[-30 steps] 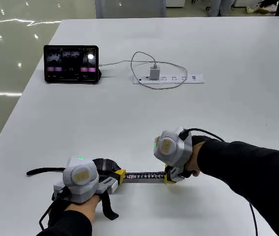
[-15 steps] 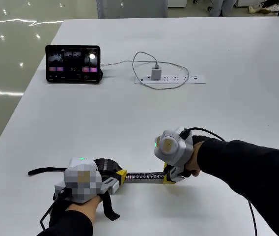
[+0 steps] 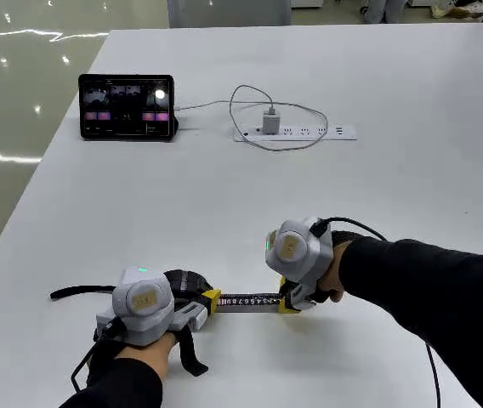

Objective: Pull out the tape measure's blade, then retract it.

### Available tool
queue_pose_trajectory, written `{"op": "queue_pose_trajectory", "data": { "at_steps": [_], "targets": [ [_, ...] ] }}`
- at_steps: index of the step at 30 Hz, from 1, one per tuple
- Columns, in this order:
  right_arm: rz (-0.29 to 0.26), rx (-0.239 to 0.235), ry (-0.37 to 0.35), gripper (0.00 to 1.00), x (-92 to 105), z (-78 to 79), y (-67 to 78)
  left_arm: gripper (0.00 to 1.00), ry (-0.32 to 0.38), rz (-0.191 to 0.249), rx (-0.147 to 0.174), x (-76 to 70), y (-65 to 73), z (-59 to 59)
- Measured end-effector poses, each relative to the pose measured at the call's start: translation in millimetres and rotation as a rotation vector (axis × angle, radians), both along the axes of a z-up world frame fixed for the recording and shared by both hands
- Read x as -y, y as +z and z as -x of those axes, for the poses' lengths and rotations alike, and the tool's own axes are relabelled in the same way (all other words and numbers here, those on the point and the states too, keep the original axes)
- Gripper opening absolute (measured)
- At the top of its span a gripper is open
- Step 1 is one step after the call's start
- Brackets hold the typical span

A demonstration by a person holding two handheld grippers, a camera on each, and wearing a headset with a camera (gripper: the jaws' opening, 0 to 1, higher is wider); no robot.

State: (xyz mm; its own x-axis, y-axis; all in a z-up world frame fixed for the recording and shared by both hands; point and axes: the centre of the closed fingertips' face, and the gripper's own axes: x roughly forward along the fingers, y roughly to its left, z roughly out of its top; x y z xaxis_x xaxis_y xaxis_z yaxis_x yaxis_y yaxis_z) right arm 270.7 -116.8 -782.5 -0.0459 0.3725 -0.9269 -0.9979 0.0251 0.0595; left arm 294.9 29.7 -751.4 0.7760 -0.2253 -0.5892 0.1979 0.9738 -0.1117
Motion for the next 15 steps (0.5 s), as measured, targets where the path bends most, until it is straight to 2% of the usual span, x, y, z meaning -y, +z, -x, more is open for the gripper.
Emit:
{"op": "queue_pose_trajectory", "data": {
  "at_steps": [15],
  "targets": [
    [-0.025, 0.005, -0.003, 0.11, -10.6, 0.0, 0.8, 0.61, -0.004, 0.006, -0.005, 0.0, -0.2, -0.2]
  ]
}}
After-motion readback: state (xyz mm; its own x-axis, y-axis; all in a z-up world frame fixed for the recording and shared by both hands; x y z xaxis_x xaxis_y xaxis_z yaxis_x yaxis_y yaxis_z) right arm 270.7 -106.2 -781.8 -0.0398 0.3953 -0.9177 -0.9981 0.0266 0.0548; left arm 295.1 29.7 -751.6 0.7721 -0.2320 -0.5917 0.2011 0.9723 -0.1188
